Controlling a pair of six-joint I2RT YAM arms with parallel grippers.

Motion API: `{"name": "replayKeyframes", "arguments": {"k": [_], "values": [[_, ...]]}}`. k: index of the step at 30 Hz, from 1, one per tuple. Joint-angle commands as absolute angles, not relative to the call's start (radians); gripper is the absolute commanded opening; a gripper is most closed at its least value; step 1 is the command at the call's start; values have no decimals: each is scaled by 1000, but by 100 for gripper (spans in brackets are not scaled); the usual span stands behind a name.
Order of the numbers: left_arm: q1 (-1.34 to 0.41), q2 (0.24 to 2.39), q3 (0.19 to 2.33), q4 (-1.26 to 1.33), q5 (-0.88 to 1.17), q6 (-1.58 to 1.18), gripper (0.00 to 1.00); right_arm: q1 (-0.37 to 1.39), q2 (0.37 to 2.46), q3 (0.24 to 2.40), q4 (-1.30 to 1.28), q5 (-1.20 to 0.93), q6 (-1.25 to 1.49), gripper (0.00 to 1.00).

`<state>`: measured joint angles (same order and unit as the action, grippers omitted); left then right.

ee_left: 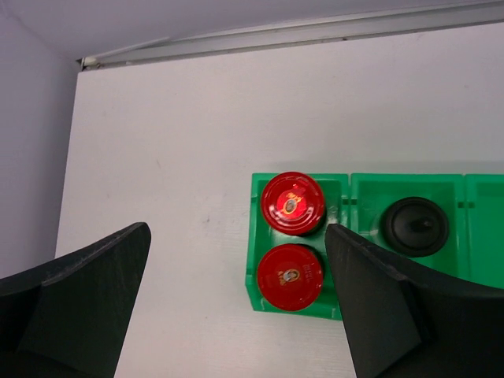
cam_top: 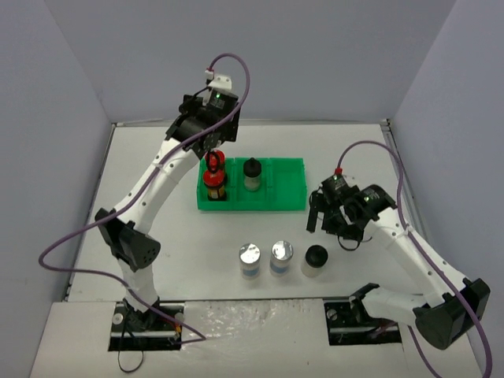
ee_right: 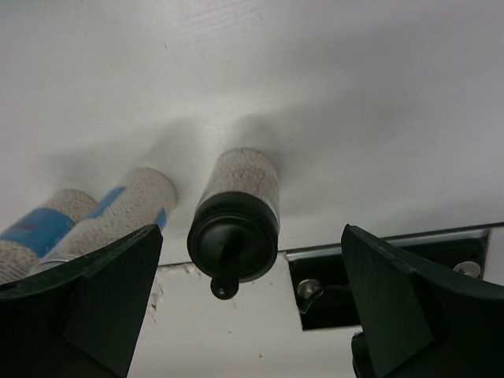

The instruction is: Organize the condiment bottles

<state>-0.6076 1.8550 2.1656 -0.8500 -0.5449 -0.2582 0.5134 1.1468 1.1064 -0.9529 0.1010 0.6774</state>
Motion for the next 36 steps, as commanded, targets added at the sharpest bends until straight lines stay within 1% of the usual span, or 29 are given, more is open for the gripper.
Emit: {"name": "replayKeyframes", "arguments": {"k": [1, 4, 10, 17, 22, 24, 27, 30, 33, 34, 36], "values": [[-564, 1738, 2115, -830, -615, -290, 91, 568, 1130, 1033, -990, 62, 757, 94], [-538, 1703, 2069, -827, -605, -291, 91, 615, 1129, 984, -966, 51, 789, 94], [-515, 1673, 2026, -818, -584, -296, 91, 638, 1139, 932, -925, 35, 806, 94], [-511, 1660, 2011, -821, -578, -296, 91, 664, 1149, 859, -865, 10, 831, 93], [-505, 1655, 2008, -825, -574, -298, 91, 684, 1180, 853, -838, 12, 831, 91], [-503, 1655, 2008, -827, -572, -297, 91, 688, 1181, 851, -833, 14, 833, 83], [-497, 1655, 2006, -827, -564, -298, 91, 692, 1179, 848, -831, 17, 836, 62], [-497, 1654, 2004, -830, -557, -300, 91, 695, 1184, 841, -820, 13, 843, 30], [-494, 1653, 2001, -831, -555, -300, 91, 696, 1178, 849, -823, 20, 856, 4], [-493, 1652, 2000, -831, -554, -300, 91, 696, 1174, 860, -825, 28, 859, 0], [-490, 1649, 2000, -831, -548, -301, 91, 696, 1169, 894, -836, 65, 869, 0]]}}
